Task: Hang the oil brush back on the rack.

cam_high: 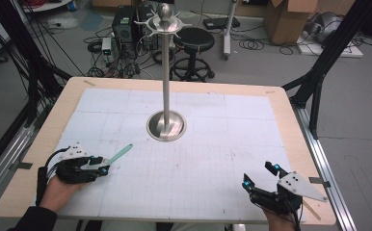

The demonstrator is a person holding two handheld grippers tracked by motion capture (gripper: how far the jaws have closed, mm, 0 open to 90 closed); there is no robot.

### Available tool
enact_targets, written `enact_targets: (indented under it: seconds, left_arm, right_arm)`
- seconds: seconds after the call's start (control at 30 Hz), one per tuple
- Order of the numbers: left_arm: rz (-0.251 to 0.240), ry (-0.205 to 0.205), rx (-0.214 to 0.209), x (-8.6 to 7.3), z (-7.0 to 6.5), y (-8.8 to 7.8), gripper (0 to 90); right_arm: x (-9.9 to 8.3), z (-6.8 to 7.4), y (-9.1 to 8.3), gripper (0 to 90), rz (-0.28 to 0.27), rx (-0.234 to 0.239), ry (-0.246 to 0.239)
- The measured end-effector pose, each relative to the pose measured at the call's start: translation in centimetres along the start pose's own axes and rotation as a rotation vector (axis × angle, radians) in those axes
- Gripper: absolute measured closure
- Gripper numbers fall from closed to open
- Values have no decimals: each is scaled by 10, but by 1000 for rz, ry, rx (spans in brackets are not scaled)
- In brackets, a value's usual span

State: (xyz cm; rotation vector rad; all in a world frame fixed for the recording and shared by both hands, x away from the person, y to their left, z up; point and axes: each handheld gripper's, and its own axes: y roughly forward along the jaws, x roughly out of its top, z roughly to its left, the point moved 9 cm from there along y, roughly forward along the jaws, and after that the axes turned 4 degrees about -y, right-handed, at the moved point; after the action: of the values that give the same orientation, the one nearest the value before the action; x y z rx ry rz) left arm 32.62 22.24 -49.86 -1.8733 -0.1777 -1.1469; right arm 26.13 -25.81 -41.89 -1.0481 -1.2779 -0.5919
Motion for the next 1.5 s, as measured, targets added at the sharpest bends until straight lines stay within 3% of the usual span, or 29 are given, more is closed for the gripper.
enact_targets:
  seconds: [0.17,0.37,0.6,0.83,1.07,1.3,1.5]
  left_arm:
    - [32,18,9,-4,0,3,580]
    - [33,40,51,-4,2,3,690]
    - [42,44,59,-4,2,3,807]
    - [47,39,63,-4,2,3,817]
    - [42,1,58,-3,3,3,824]
    - [-67,-63,-6,10,-2,-6,824]
    - [-174,-82,-86,23,-16,-16,824]
  right_arm:
    - [0,0,0,155,0,0,0]
    - [0,0,1,155,1,1,-2]
    - [0,1,1,155,1,1,-1]
    - [1,1,2,155,1,2,-2]
    - [2,0,1,155,-7,2,3]
    - [2,-1,0,155,-8,1,5]
    - [3,2,2,155,-11,17,0]
